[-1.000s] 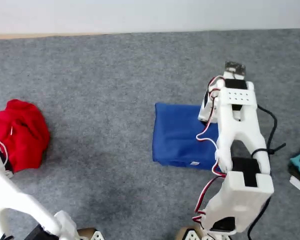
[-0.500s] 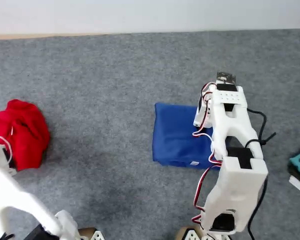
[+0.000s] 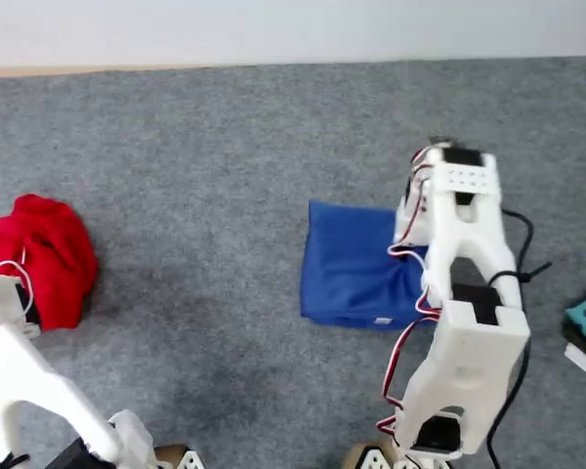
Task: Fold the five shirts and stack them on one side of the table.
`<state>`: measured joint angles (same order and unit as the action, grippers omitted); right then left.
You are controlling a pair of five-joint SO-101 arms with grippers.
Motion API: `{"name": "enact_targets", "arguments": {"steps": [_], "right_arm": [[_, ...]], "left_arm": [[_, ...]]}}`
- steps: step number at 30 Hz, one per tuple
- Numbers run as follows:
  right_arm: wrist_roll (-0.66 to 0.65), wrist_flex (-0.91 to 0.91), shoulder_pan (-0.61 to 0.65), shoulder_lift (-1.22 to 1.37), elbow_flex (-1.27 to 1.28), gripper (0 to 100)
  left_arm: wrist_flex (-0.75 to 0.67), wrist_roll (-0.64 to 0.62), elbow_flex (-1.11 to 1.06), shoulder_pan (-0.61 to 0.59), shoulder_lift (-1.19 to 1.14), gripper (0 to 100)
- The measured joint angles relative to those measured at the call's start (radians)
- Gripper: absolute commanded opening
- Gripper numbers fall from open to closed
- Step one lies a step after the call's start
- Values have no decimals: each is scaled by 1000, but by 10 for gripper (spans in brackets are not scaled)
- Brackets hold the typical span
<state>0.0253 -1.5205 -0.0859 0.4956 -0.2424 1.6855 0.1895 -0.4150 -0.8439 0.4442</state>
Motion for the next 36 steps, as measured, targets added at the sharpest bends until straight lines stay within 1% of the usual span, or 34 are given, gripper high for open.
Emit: {"name": "enact_targets", "arguments": {"steps": [3,7,11,14,17,19,21,24,29,31,36], "right_arm": [[-107,-55,-40,0,-98,10],[-318,-61,-74,12,-196,10],[-552,12,-77,15,-207,10],[-704,92,-77,55,-207,10],[-830,167,-77,101,-207,10],[-890,209,-77,132,-207,10],[-924,236,-77,147,-207,10],[-941,269,-77,152,-207,25],[-947,272,-75,152,-207,168],[-941,273,-77,152,-207,200],[-885,255,-95,152,-236,214]], "left_arm": [[0,0,0,0,0,44],[0,0,0,0,0,44],[0,0,0,0,0,44],[0,0,0,0,0,44],[0,0,0,0,0,44],[0,0,0,0,0,44],[0,0,0,0,0,44],[0,0,0,0,0,43],[0,0,0,0,0,43],[0,0,0,0,0,43],[0,0,0,0,0,43]]}}
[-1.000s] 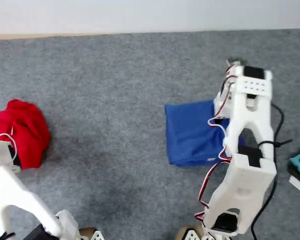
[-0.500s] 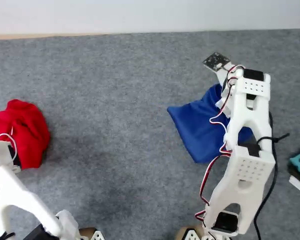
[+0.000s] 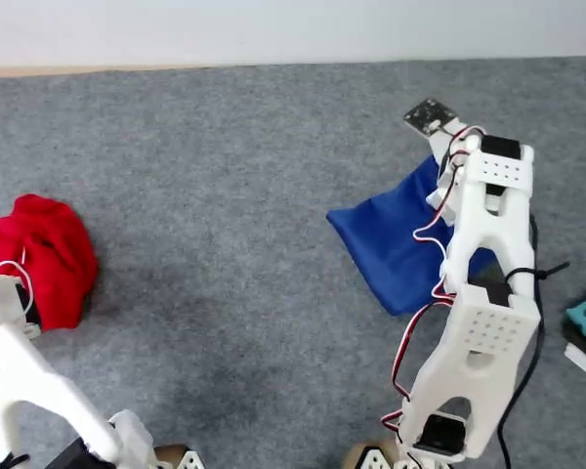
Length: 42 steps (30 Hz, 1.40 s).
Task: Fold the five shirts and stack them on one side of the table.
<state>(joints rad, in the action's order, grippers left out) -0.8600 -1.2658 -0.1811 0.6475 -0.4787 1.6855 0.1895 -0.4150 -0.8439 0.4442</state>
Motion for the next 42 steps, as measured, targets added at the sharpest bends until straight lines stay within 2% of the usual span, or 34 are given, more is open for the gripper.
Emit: {"name": "enact_targets", "arguments": {"steps": [10,17,21,31,42], "right_arm": [[206,-54,-5,-132,-31,205],[371,-186,41,-173,-31,5],[387,-161,38,-114,-32,10],[388,84,15,124,-34,9],[388,-3,29,71,-141,9]], "left_arm": [[0,0,0,0,0,43],[0,0,0,0,0,43],[0,0,0,0,0,43],[0,0,0,0,0,43],[0,32,0,0,0,43]]}}
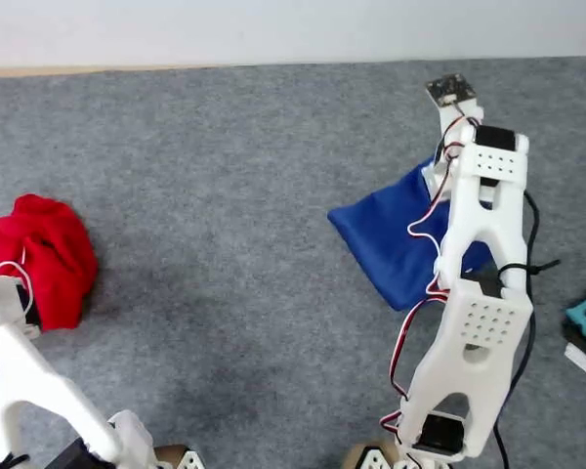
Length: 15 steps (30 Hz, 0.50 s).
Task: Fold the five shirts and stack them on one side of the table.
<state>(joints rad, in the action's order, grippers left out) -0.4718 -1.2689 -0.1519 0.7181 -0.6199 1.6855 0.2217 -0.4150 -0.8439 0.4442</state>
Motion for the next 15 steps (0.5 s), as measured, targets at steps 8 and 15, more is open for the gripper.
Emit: {"name": "enact_targets", "arguments": {"steps": [8,15], "right_arm": [[0,69,-41,81,-3,9],[2,6,-52,83,-86,9]], "left_arm": [[0,11,0,0,0,43],[0,11,0,0,0,43]]}}
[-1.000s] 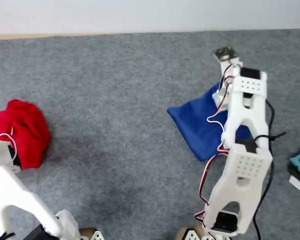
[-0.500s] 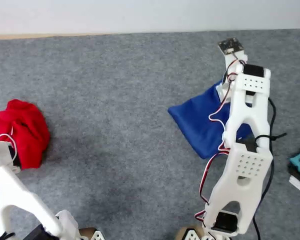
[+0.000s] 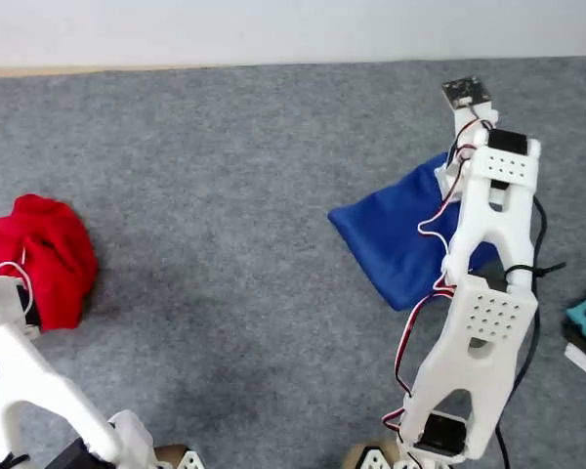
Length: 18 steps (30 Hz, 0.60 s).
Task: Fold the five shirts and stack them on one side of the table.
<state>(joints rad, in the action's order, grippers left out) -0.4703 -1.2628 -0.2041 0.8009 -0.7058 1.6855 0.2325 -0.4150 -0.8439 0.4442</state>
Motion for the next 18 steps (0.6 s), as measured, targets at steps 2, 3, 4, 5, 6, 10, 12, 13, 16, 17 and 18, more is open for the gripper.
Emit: {"name": "enact_targets", "arguments": {"steps": [2,3,4,5,6,10,12,13,16,17,18], "right_arm": [[-2,-3,-9,0,-3,9],[-2,-3,-15,0,-3,9],[-2,-3,-25,3,-3,9],[-2,-3,-31,18,-6,9],[-2,-3,-40,41,-6,9],[0,-11,-55,89,-23,9],[0,-44,-55,89,-41,9],[0,-63,-57,84,-51,9],[-2,-133,-58,34,-64,9],[-2,-163,-58,8,-68,9],[-2,-189,-55,-23,-68,9]], "left_arm": [[0,0,0,0,0,43],[0,0,0,0,0,43],[0,0,0,0,0,43],[0,0,0,0,0,43],[0,0,0,0,0,43],[0,0,0,0,0,43],[0,2,0,0,0,43],[0,2,0,0,0,43],[0,2,0,0,0,43],[0,2,0,0,0,43],[0,2,0,0,0,43]]}}
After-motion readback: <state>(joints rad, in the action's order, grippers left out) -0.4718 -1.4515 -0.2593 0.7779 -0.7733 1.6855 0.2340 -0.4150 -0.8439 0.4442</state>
